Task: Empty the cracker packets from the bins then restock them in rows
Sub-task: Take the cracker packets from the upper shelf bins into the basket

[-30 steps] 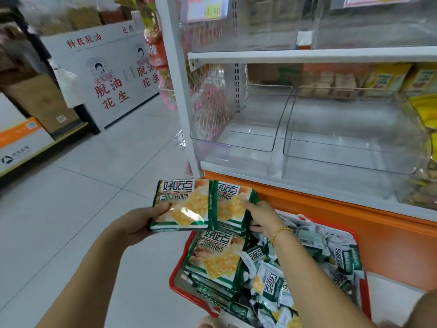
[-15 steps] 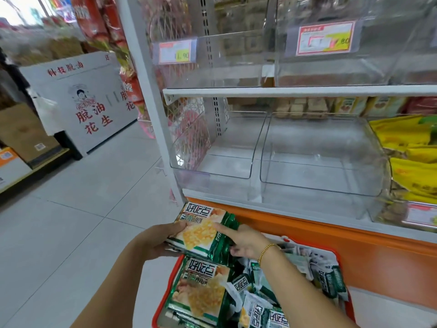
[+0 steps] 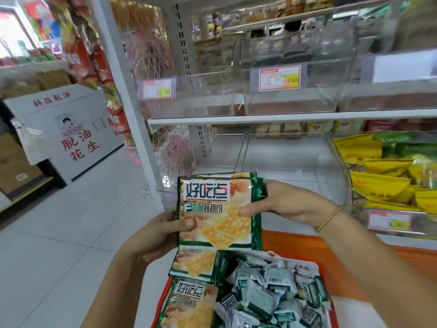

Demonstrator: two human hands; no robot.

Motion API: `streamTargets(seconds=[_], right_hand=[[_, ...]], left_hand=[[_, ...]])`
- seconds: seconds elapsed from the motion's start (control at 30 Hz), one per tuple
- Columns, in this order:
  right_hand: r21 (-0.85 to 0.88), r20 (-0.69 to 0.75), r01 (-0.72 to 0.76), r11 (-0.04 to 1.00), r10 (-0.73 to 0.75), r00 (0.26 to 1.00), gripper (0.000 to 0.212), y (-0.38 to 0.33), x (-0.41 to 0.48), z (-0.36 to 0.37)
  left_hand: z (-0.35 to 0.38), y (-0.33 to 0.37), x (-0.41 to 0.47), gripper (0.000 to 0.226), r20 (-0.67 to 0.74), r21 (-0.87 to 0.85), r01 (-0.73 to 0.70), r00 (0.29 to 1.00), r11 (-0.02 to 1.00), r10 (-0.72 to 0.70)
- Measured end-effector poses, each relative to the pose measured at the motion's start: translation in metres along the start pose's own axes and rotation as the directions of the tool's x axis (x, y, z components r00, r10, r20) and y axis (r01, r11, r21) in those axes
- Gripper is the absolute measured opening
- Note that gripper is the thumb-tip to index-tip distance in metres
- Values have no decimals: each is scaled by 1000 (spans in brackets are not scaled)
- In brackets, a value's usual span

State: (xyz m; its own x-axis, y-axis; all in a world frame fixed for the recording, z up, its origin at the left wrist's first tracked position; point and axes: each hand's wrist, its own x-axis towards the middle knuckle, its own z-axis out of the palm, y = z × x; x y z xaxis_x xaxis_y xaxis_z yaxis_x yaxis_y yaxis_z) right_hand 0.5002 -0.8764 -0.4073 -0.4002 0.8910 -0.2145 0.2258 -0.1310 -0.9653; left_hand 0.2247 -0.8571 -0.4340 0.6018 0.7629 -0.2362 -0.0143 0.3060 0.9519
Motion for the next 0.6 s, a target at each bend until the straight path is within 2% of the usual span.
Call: streamTargets(seconds=[0.13, 0.2, 0.27, 0.37, 0.43, 0.5, 0.6], right_hand=[[-232, -95, 108, 967, -133, 987, 67, -46, -63, -36], [-352, -104, 140, 925, -187, 977, 68, -65, -99, -50], [-455, -169, 153, 877, -254, 952, 77, -82, -131, -66], [-567, -255, 203, 798, -405, 878, 104, -111, -174, -92], [-730, -290, 185, 658, -543, 788, 123, -129, -203, -103], [-910, -250, 57, 411, -652, 716, 126, -143, -226, -108], [-996, -76, -81, 25, -682, 727, 117, -155, -239, -109]], left_hand=[[63, 39, -2, 93, -35, 205, -249, 965, 946, 261], [95, 55, -3, 98, -76, 388, -327, 920, 861, 384], [129, 71, -2, 95, -53, 539, -405, 858, 738, 510], [177, 92, 2, 81, 21, 568, -563, 739, 600, 673], [201, 103, 7, 74, 51, 592, -628, 655, 505, 754], [217, 114, 17, 73, 98, 643, -662, 570, 386, 816], [234, 130, 36, 84, 243, 664, -730, 412, 159, 878]])
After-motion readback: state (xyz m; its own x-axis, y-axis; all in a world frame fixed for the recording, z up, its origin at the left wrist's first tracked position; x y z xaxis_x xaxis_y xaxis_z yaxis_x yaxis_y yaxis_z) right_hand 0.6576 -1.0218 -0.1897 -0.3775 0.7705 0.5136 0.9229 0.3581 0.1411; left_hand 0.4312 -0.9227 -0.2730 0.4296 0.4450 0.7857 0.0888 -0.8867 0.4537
